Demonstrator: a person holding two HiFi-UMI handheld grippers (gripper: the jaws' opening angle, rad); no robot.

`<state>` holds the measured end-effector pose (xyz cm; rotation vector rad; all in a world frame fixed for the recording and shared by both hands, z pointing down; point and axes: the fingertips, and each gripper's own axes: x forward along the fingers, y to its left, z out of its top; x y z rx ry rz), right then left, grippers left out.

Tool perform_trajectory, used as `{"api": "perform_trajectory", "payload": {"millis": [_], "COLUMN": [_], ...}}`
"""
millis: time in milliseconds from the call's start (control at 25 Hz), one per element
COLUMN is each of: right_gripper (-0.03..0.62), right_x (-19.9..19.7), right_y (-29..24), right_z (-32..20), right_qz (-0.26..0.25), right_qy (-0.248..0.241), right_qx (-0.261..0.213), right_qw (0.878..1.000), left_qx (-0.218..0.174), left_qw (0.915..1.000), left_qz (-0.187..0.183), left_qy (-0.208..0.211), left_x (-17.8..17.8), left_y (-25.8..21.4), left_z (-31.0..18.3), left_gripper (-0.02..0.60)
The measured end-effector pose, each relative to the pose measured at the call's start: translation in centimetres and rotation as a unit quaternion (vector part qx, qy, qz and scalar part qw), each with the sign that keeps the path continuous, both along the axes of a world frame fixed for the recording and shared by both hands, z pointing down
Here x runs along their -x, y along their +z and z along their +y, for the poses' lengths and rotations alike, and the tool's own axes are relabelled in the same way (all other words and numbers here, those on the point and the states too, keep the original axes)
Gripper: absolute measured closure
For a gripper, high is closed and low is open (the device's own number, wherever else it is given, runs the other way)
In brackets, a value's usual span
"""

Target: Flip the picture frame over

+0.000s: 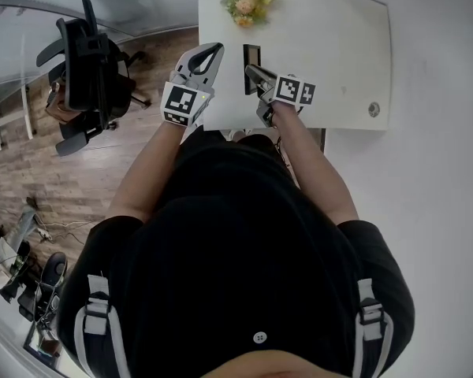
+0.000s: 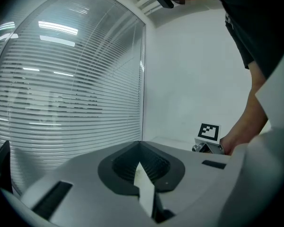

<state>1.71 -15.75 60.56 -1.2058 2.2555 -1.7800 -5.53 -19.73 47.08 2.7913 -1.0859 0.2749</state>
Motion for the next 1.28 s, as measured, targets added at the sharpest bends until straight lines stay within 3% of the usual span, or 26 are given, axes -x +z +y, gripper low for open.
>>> {"api": "perform_trajectory", "payload": {"millis": [280, 800, 1280], "right_gripper": [0.543, 0.543, 0.543], "right_x": [-0.7, -1.9, -1.2], "right_y": [0.4, 1.6, 1.9], "right_z": [-0.1, 0.1, 0.4], "right_qz": [-0.063, -0.128, -0.207], "right_qy": [0.014, 0.022, -0.015], "right_qx": [0.019, 0.039, 0.058], "right_qw": [0.998, 0.991, 0.976], "left_qx": [0.005, 0.017, 0.030], "left_qw": [0.9999, 0.9997, 0.9989], "left_qz": [0.002, 0.000, -0.004], "left_qy": [-0.010, -0.020, -0.037], "left_x": [-0.7, -2.3, -3.2], "left_y": [0.6, 2.1, 3.5], "left_z": [0.2, 0.5, 1.0], "left_gripper": [0.580, 0.580, 0.580]}}
